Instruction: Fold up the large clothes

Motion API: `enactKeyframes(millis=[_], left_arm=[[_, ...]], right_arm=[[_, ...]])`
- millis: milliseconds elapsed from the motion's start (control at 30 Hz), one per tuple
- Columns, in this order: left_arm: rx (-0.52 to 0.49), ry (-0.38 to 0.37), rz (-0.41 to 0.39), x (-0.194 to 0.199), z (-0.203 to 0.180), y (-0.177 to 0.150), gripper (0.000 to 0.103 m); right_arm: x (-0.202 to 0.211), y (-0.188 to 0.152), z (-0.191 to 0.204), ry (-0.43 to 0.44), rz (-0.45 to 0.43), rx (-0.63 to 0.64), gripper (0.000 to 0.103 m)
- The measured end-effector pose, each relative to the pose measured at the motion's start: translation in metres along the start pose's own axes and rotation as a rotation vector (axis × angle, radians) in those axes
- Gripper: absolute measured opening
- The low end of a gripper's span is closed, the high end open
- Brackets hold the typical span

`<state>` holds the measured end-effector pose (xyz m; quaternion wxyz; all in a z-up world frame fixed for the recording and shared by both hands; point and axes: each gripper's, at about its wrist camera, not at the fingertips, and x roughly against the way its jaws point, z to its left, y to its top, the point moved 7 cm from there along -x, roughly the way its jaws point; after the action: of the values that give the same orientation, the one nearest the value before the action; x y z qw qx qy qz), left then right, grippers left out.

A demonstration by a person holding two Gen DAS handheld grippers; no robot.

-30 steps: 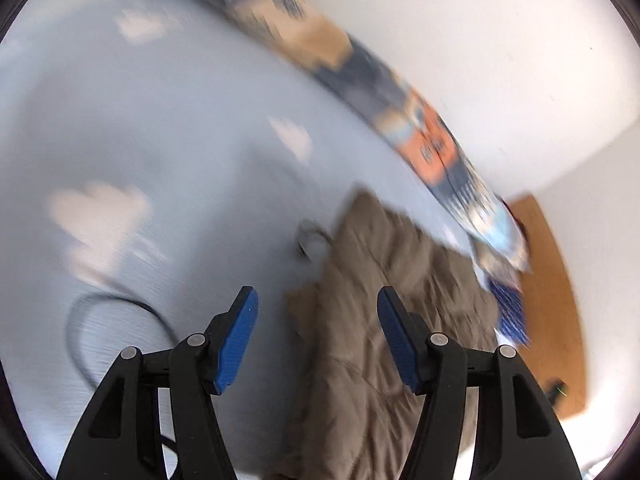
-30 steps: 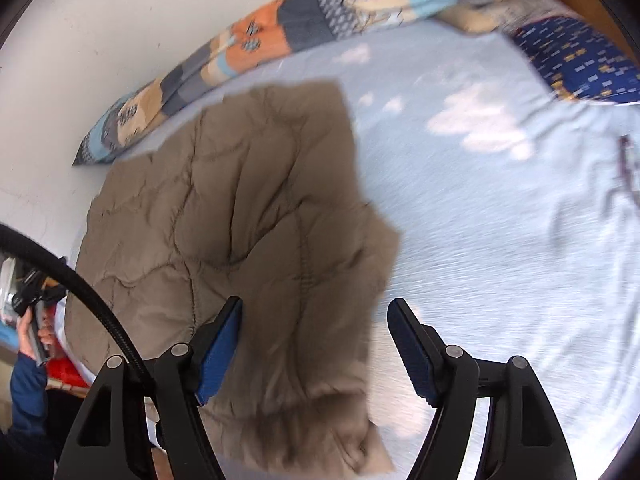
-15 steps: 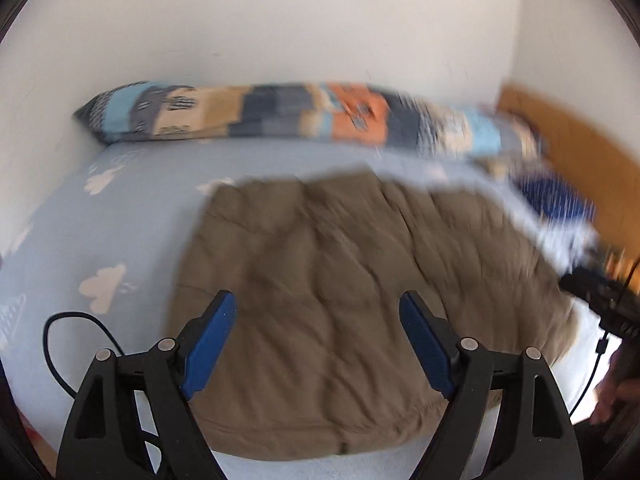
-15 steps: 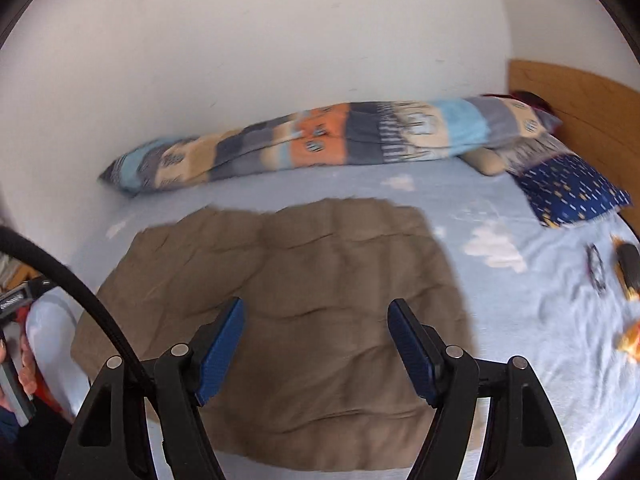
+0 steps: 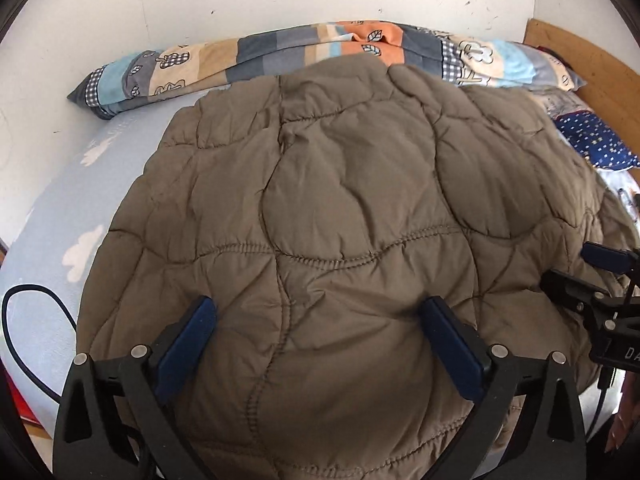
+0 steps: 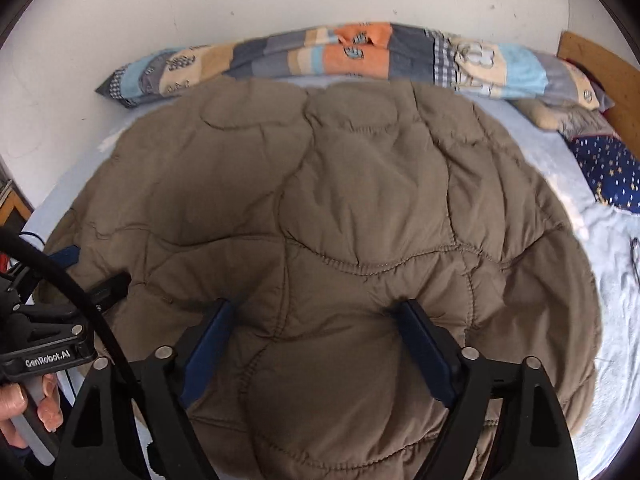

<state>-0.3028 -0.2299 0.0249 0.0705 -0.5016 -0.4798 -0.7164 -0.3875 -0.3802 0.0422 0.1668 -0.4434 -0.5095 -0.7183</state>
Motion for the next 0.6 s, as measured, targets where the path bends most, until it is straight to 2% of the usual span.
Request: enactKeyframes(millis=[200,600], left_arm=[[-0.003,0.021,0.001,-0.010,0.000,-0.001,0.103],[-0.006,0.026,-0.006,-0.010,-0.003,-0.002,0.103]], right_arm=[[-0.020,-0.002,0.002,-0.030,0.052,0.019,0.096],[-0.027,-0.002,0.006,-0.041,0.067,0.038,0.099]])
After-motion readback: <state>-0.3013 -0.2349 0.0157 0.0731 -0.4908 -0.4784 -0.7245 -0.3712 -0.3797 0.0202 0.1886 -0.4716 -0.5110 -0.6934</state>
